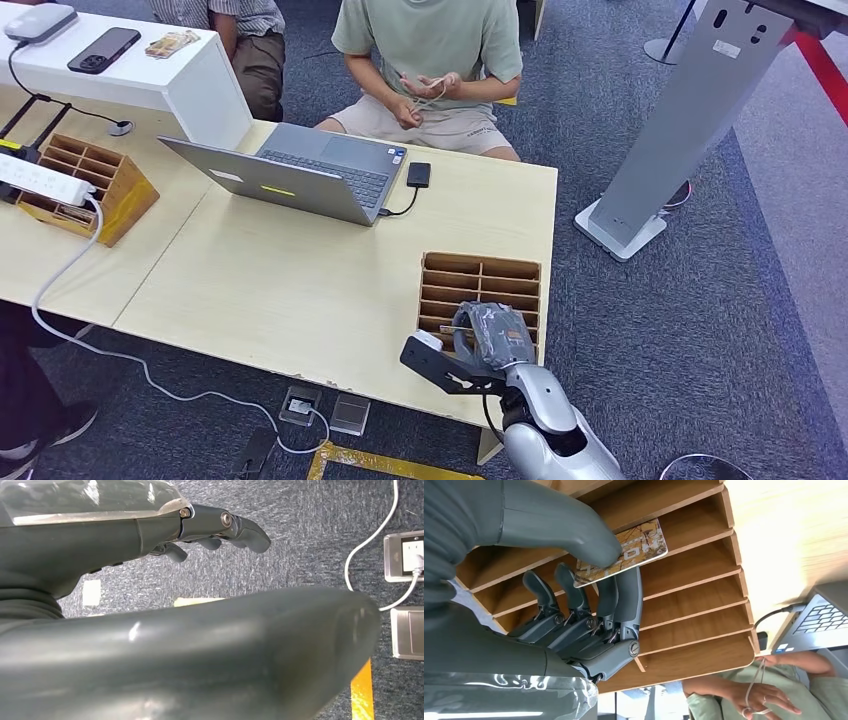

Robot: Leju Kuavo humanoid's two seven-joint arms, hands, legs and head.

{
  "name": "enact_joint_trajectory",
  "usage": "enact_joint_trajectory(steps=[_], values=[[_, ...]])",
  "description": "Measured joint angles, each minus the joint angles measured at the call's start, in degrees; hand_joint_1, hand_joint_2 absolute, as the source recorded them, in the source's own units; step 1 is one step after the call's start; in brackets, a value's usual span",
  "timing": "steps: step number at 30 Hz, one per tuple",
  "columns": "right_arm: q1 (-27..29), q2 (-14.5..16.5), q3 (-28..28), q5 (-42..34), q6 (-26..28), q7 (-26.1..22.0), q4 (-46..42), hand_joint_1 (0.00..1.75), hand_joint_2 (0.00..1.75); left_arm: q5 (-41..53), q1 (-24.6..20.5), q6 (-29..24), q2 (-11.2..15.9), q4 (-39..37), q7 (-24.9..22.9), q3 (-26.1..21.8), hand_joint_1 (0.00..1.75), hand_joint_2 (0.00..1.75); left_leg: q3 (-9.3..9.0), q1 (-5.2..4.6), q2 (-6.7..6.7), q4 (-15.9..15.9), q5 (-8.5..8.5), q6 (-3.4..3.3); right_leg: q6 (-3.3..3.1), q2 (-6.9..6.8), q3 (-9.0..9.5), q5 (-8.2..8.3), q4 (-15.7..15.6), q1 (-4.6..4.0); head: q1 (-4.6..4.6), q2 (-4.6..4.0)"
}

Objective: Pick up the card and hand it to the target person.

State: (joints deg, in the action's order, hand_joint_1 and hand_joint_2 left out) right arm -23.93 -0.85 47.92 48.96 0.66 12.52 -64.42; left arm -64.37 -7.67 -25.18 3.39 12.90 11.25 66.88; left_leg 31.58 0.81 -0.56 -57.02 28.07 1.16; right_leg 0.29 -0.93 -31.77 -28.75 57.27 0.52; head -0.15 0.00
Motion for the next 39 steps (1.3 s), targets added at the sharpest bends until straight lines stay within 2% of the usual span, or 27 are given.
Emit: enact_joint_trajectory(steps=[9, 17, 25, 28, 33, 39], values=[[-0.02, -0.03, 0.19, -0.96, 0.09, -0.31, 0.03, 1.61, 1.75, 0.0, 0.0, 0.02, 0.0, 0.0, 0.01, 0.0, 0.0, 0.0, 0.0, 0.0, 0.0, 0.0, 0.0, 0.0, 0.0, 0.0, 0.0, 0.0, 0.0, 0.0, 0.0, 0.0], [0.04, -0.98, -0.1, -1.27, 0.4, 1.31, -2.21, 1.51, 1.75, -0.33, 0.03, -0.1, 0.0, 0.0, -0.02, 0.0, 0.0, 0.0, 0.0, 0.0, -0.01, 0.0, 0.0, 0.0, 0.0, 0.0, -0.01, 0.0, 0.0, 0.0, -0.01, 0.0], [0.24, -3.65, -2.33, -0.42, -0.84, 4.57, -11.29, 1.36, 1.75, -0.68, 0.06, -0.14, 0.0, 0.0, 0.24, 0.0, 0.0, 0.0, -0.02, 0.0, -0.01, -0.01, 0.0, 0.0, 0.0, 0.0, -0.01, 0.0, 0.0, 0.0, -0.01, 0.0], [0.32, -4.81, -3.79, 0.31, -0.59, 5.31, -15.24, 1.39, 1.75, -0.68, 0.08, -0.04, 0.0, 0.0, 0.41, 0.0, 0.0, 0.0, -0.02, 0.0, -0.01, -0.01, 0.0, 0.0, 0.0, 0.01, -0.01, 0.0, 0.0, 0.0, 0.0, 0.0], [0.4, -6.19, -6.5, 1.43, 1.45, 5.28, -21.04, 1.37, 1.75, -0.36, 0.07, 0.43, 0.0, 0.0, 0.64, 0.0, 0.0, 0.0, -0.03, 0.0, -0.01, -0.01, 0.0, 0.0, 0.0, 0.01, -0.01, 0.01, 0.0, 0.0, 0.0, 0.0], [0.33, -6.93, -9.43, 2.63, 5.79, 3.41, -24.07, 1.34, 1.75, 0.34, 0.06, 0.94, 0.04, 0.0, 0.6, 0.01, 0.0, 0.0, -0.02, 0.0, -0.01, -0.01, 0.0, 0.0, 0.0, 0.01, 0.0, 0.01, 0.0, 0.0, 0.0, 0.0]])
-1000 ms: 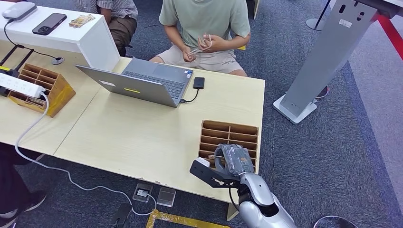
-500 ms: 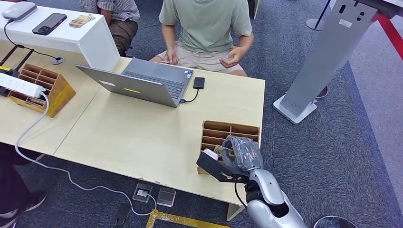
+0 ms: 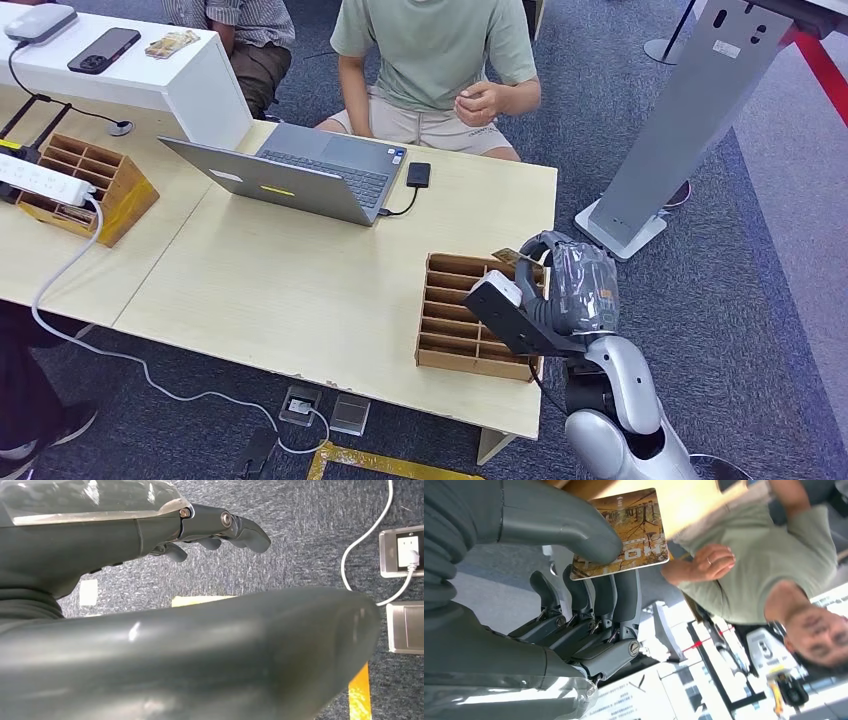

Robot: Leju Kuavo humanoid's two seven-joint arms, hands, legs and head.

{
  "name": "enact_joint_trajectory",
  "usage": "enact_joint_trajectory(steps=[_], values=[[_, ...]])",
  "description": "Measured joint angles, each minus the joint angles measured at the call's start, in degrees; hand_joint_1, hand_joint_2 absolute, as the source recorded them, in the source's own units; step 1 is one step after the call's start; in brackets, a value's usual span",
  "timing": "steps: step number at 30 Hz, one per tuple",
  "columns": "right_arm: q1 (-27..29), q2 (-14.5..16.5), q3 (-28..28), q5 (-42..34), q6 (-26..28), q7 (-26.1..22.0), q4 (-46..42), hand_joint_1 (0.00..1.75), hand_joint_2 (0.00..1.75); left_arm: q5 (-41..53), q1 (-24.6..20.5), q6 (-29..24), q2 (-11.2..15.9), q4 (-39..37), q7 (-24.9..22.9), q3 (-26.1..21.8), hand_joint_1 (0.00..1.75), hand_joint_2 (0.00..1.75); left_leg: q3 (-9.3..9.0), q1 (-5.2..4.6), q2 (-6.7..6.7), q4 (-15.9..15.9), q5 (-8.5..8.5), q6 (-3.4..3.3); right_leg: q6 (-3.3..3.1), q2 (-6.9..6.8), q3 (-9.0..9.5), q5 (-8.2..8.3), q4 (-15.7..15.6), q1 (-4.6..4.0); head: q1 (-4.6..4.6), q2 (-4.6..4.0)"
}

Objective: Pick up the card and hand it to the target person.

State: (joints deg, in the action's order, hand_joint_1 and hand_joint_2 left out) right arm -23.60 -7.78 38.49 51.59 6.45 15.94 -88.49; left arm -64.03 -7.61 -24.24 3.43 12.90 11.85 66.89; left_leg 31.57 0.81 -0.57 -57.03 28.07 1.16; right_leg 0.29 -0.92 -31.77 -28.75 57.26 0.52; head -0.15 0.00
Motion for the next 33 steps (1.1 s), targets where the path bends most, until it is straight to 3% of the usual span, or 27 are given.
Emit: enact_joint_trajectory(steps=[4, 11, 17, 28, 31, 32, 33], values=[[-1.05, -0.14, -1.57, 0.34, 2.83, -2.01, 0.05, 1.32, 1.75, 0.32, -0.02, 0.07, -0.01, 0.0, -0.19, 0.02, 0.0, 0.0, 0.01, 0.0, 0.0, 0.0, 0.0, 0.0, 0.0, 0.0, 0.01, 0.0, 0.0, 0.0, 0.0, 0.0], [-6.23, 1.02, -3.16, 1.71, 6.62, -6.46, 4.48, 1.48, 1.75, 0.89, -0.11, 0.3, -0.02, 0.0, -0.19, 0.04, 0.0, 0.0, 0.03, 0.0, 0.01, 0.0, -0.01, 0.0, 0.0, -0.01, 0.02, 0.01, 0.02, 0.0, -0.01, 0.0], [-12.44, 3.44, -3.41, 5.56, 10.3, -9.78, 12.12, 1.31, 1.75, 1.43, -0.28, 0.82, -0.03, 0.0, 0.08, 0.21, 0.0, 0.0, 0.03, 0.0, 0.02, 0.0, -0.01, 0.0, 0.0, -0.02, 0.02, 0.01, 0.03, 0.0, -0.01, 0.0], [-18.35, 8.55, -3.2, 11.81, 15.87, -10.96, 27.09, 1.34, 1.75, 2.07, -0.38, 1.33, -0.06, 0.0, 1.15, 1.09, 0.0, 0.0, 0.04, 0.0, 0.03, 0.0, -0.01, 0.0, 0.0, -0.02, 0.01, 0.01, 0.04, 0.0, -0.01, 0.0], [-18.92, 9.56, -3.14, 12.92, 16.7, -11.17, 30.24, 1.3, 1.75, 2.07, -0.36, 1.29, -0.06, 0.0, 1.17, 1.17, 0.0, 0.0, 0.04, 0.0, 0.03, 0.0, -0.01, 0.0, 0.0, -0.02, 0.01, 0.01, 0.04, 0.0, -0.01, 0.0], [-19.06, 9.89, -3.1, 13.23, 16.84, -11.16, 31.16, 1.21, 1.75, 2.08, -0.36, 1.28, -0.06, 0.0, 1.17, 1.22, 0.0, 0.0, 0.04, 0.0, 0.03, 0.0, -0.01, 0.0, 0.0, -0.02, 0.01, 0.01, 0.04, 0.0, 0.0, 0.0], [-19.2, 10.2, -3.06, 13.47, 16.94, -11.17, 32.03, 0.91, 1.75, 2.08, -0.36, 1.26, -0.06, 0.0, 1.17, 1.26, 0.0, 0.0, 0.04, 0.0, 0.03, 0.0, -0.01, 0.0, 0.0, -0.02, 0.01, 0.01, 0.04, 0.0, 0.0, 0.0]])
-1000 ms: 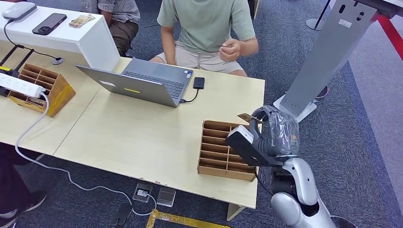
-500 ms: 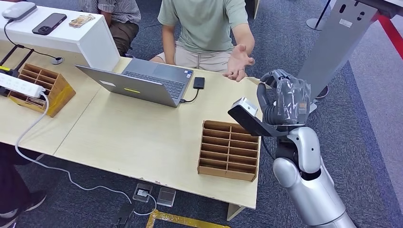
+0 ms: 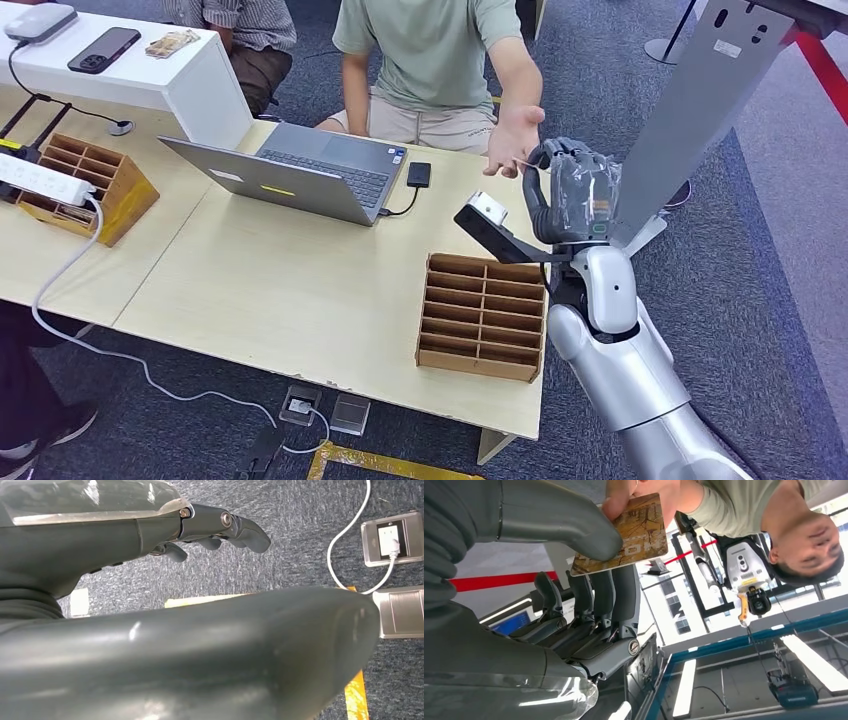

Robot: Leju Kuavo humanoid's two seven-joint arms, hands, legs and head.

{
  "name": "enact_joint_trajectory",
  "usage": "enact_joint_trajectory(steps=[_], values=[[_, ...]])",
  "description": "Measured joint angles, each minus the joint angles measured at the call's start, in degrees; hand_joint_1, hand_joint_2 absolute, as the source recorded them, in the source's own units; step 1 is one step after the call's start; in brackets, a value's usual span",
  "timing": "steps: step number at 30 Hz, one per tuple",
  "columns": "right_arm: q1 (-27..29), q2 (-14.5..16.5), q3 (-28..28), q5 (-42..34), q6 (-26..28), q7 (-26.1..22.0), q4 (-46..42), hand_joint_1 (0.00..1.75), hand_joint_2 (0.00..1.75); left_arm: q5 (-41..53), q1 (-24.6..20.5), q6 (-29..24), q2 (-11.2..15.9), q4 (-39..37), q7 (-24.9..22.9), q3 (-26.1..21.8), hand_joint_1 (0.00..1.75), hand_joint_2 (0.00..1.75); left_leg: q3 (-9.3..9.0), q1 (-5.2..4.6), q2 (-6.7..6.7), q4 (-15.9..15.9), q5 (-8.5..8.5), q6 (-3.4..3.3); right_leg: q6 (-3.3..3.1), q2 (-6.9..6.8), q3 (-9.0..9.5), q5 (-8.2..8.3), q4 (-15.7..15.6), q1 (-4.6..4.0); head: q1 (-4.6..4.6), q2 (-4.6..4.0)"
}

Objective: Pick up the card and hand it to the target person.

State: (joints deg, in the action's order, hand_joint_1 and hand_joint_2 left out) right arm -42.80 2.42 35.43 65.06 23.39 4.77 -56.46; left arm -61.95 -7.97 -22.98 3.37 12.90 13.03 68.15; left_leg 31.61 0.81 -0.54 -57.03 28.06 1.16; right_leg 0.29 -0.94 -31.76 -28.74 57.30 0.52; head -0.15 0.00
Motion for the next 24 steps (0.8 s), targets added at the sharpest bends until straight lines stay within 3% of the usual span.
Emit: enact_joint_trajectory(steps=[3, 7, 10, 11, 14, 18, 24], values=[[-0.42, 0.89, 0.12, 0.29, 0.22, -0.22, 2.58, 0.05, 1.75, -0.01, 0.0, -0.06, 0.0, 0.0, 0.01, 0.13, 0.0, 0.0, 0.0, 0.0, 0.0, 0.0, 0.0, 0.0, 0.0, 0.0, 0.0, 0.0, 0.0, 0.0, 0.0, 0.0], [-0.7, 2.02, 0.2, 0.21, 0.87, -1.37, 4.95, 0.0, 1.75, -0.04, 0.02, -0.2, -0.02, 0.0, 0.0, 0.17, 0.0, 0.0, 0.0, 0.0, 0.0, 0.0, 0.0, 0.0, 0.0, 0.0, -0.01, 0.0, 0.0, 0.0, -0.01, 0.0], [-0.79, 2.78, 0.22, -0.45, 1.68, -2.24, 6.24, 0.0, 0.44, -0.15, 0.03, -0.34, -0.04, 0.0, 0.0, 0.17, 0.0, 0.0, 0.0, 0.0, 0.0, 0.0, 0.0, 0.0, 0.0, 0.0, -0.01, 0.0, 0.0, 0.0, 0.0, 0.0], [-0.79, 3.0, 0.22, -0.74, 1.92, -2.48, 6.56, 0.0, 0.44, -0.22, 0.03, -0.38, -0.05, 0.0, 0.0, 0.16, 0.0, 0.0, 0.0, 0.0, 0.0, 0.0, 0.0, 0.0, 0.0, 0.0, -0.01, 0.0, 0.0, 0.0, 0.0, 0.0], [-0.77, 3.51, 0.18, -2.94, 2.94, -3.91, 7.23, 0.0, 1.75, -0.46, 0.04, -0.56, -0.08, 0.0, -0.04, 0.16, 0.0, 0.0, 0.0, 0.0, -0.01, 0.0, 0.0, 0.0, 0.0, 0.0, -0.02, 0.0, 0.0, 0.0, 0.0, 0.0], [-0.47, 3.89, -0.16, -11.15, 4.75, -7.98, 7.22, 0.0, 1.75, -0.78, 0.06, -1.03, -0.17, 0.0, -0.15, 0.15, 0.0, 0.0, -0.02, 0.0, -0.01, 0.0, 0.0, 0.0, 0.0, 0.0, -0.01, 0.0, 0.0, 0.0, 0.0, 0.0], [3.02, 3.87, -1.67, -37.37, -0.45, -15.95, 3.09, 0.0, 1.75, -1.64, 0.17, -1.9, -0.32, 0.0, -0.53, 0.15, 0.0, 0.0, -0.04, 0.0, -0.01, -0.01, 0.0, 0.0, 0.0, 0.01, -0.02, 0.0, -0.01, 0.0, 0.0, 0.0]])
